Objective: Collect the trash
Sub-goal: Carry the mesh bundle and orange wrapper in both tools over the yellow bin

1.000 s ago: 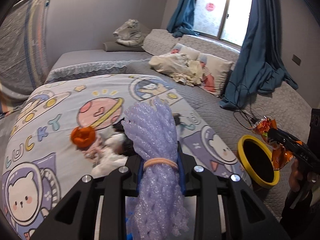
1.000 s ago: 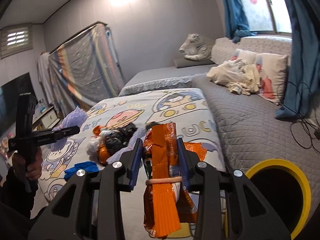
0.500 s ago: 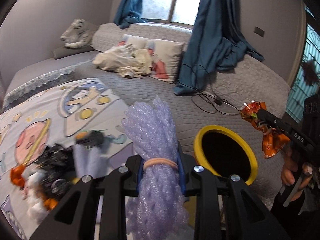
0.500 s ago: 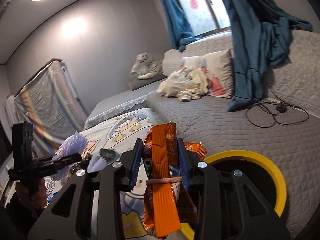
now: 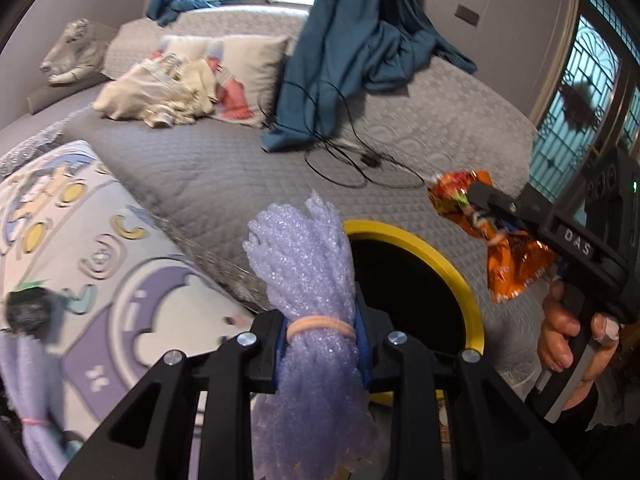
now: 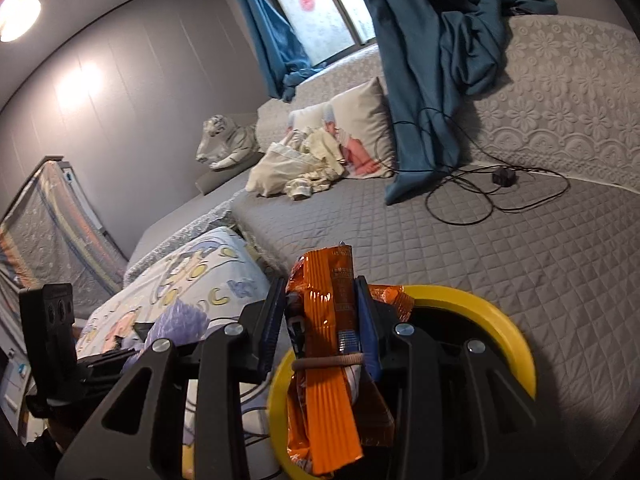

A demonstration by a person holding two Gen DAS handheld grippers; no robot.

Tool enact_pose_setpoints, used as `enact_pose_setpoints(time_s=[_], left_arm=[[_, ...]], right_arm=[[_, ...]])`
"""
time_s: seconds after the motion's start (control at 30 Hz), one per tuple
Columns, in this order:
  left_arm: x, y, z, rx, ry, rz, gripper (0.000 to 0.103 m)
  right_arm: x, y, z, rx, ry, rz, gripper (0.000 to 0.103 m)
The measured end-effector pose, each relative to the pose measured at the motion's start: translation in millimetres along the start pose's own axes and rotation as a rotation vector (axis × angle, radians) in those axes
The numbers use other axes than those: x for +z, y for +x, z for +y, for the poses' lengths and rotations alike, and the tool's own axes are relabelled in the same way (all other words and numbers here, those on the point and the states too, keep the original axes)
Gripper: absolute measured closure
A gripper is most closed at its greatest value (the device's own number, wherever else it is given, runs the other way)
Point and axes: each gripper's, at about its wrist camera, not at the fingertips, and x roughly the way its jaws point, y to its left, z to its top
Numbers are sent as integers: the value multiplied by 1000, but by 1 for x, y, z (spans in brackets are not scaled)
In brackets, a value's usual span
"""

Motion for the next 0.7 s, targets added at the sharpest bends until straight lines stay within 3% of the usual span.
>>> enact_pose_setpoints(time_s=[0.27, 0.57, 0.7], left_arm=[[2, 43, -31, -50, 54, 65, 78], [-1, 68, -38, -76, 36, 117, 77], [-1, 69, -36, -91, 11, 111, 67]], right_arm=[[-2, 14, -28, -54, 58, 30, 70], [-6, 23, -48, -89, 105, 59, 69], [-5, 23, -49, -104, 107, 60, 66]])
